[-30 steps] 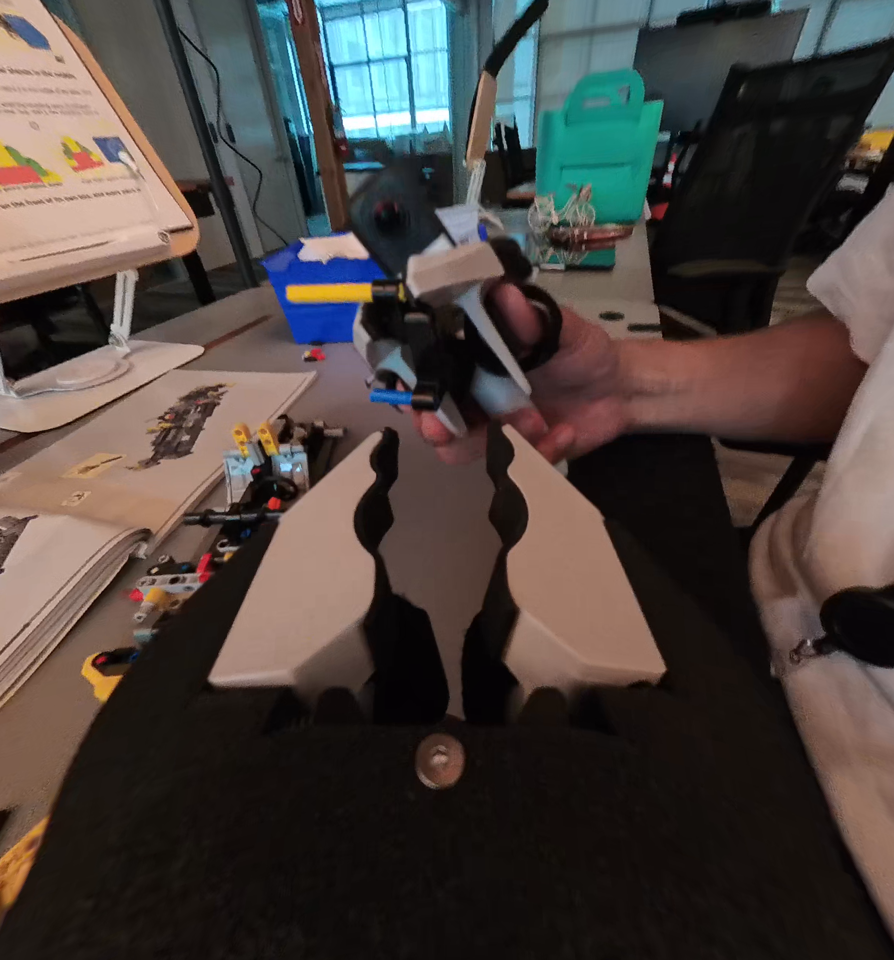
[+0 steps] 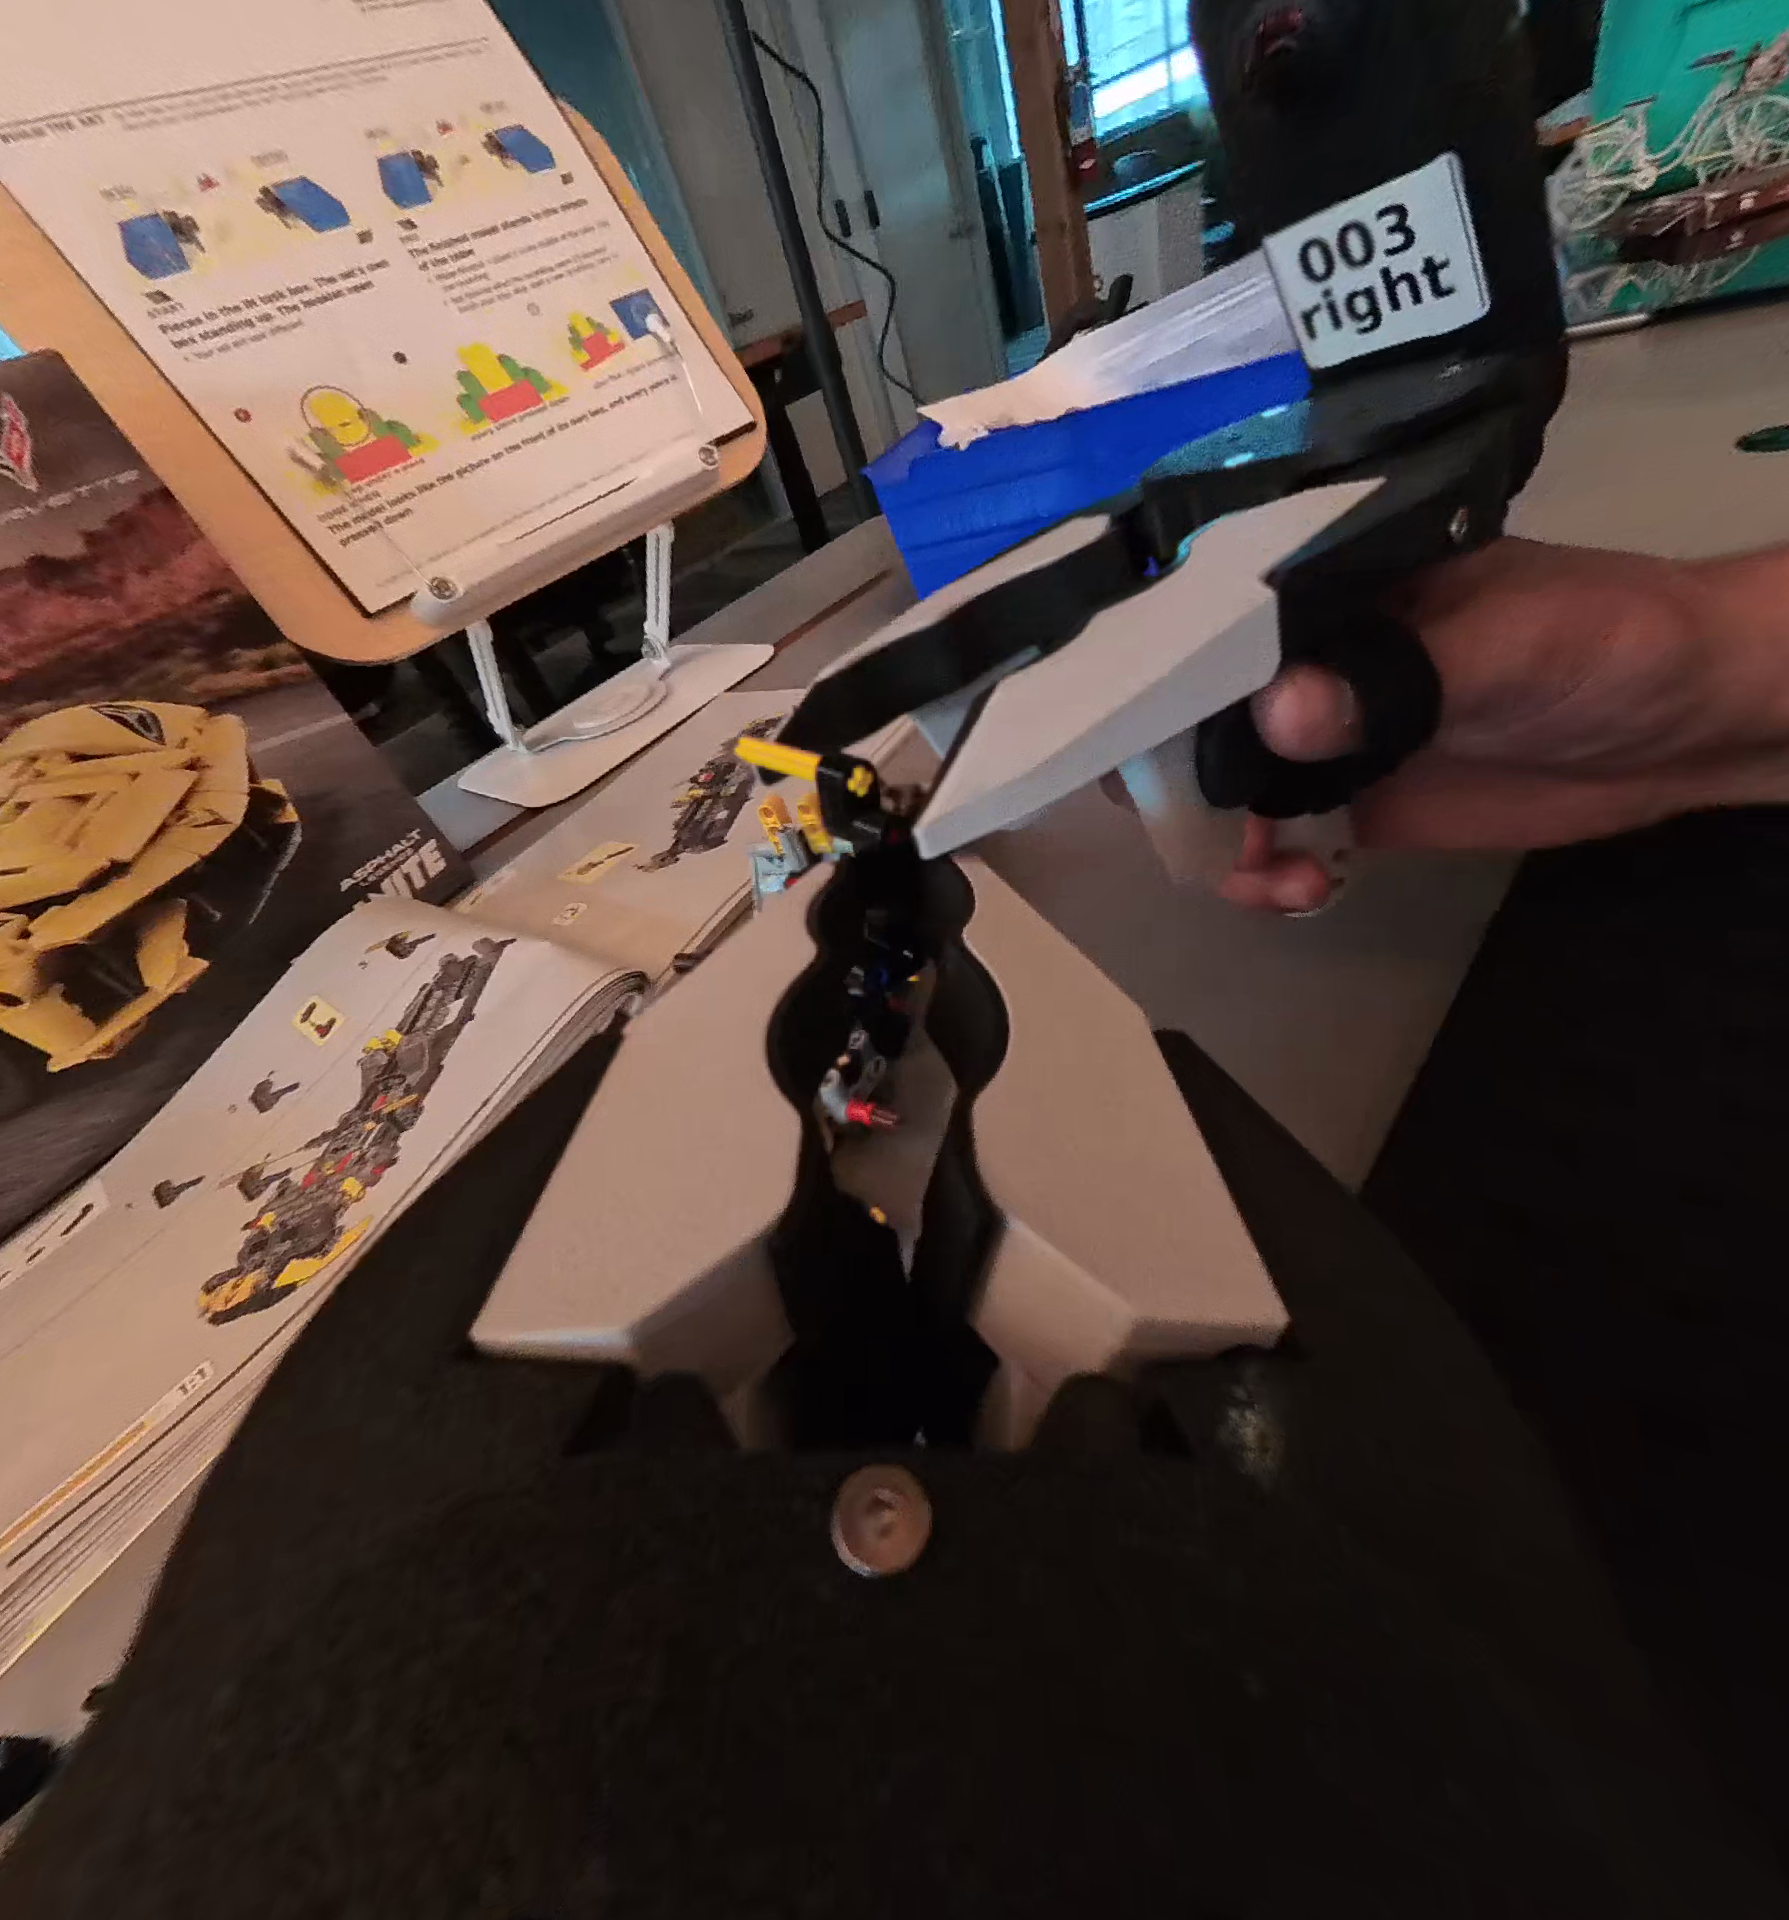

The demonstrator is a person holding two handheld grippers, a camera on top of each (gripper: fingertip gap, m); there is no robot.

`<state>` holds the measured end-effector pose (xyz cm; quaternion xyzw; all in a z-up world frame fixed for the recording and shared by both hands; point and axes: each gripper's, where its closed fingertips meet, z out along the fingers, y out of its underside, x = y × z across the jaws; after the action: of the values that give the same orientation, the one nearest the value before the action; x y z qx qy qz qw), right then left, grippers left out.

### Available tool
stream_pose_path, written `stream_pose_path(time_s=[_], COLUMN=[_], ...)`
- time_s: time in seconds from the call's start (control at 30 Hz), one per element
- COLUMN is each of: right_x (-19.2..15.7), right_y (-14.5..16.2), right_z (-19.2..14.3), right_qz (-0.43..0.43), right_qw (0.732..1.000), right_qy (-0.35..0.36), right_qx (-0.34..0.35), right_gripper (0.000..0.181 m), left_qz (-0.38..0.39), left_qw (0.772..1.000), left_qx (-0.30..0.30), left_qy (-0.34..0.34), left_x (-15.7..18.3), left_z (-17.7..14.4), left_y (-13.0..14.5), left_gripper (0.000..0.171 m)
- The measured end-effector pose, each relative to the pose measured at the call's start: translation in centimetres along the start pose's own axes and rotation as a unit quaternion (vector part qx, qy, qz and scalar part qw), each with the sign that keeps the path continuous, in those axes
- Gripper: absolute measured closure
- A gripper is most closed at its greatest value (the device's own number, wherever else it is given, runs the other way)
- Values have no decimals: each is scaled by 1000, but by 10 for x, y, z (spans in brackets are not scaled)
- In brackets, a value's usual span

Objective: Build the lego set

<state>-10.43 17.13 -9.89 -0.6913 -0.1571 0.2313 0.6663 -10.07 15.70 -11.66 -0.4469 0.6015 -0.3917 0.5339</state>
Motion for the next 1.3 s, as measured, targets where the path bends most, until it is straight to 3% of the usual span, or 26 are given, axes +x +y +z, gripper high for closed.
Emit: stream_pose_path(time_s=[0.13,0.4,0.63,0.73,0.83,1.3], right_x=[-6,-21,-12,2,-8,-9], right_y=[0,-1,-2,-3,-3,-4], right_z=[-1,2,3,3,3,2], right_qz=[4,36,4,5,-8,-22], right_qw=[1000,996,999,1000,1000,999], right_qy=[-24,-78,-43,-7,-27,-29], right_qx=[-1,0,4,9,9,12], right_gripper=[121,155,142,113,133,133], left_qz=[3,-17,-33,-30,-33,-51], left_qw=[999,998,997,997,997,995], left_qx=[21,31,26,27,26,30], left_qy=[40,49,57,59,60,84], left_x=[14,13,12,14,13,17], left_z=[-2,-3,-2,-3,-2,-3], left_y=[-7,-10,-8,-8,-8,-9], left_gripper=[165,164,164,164,164,164])
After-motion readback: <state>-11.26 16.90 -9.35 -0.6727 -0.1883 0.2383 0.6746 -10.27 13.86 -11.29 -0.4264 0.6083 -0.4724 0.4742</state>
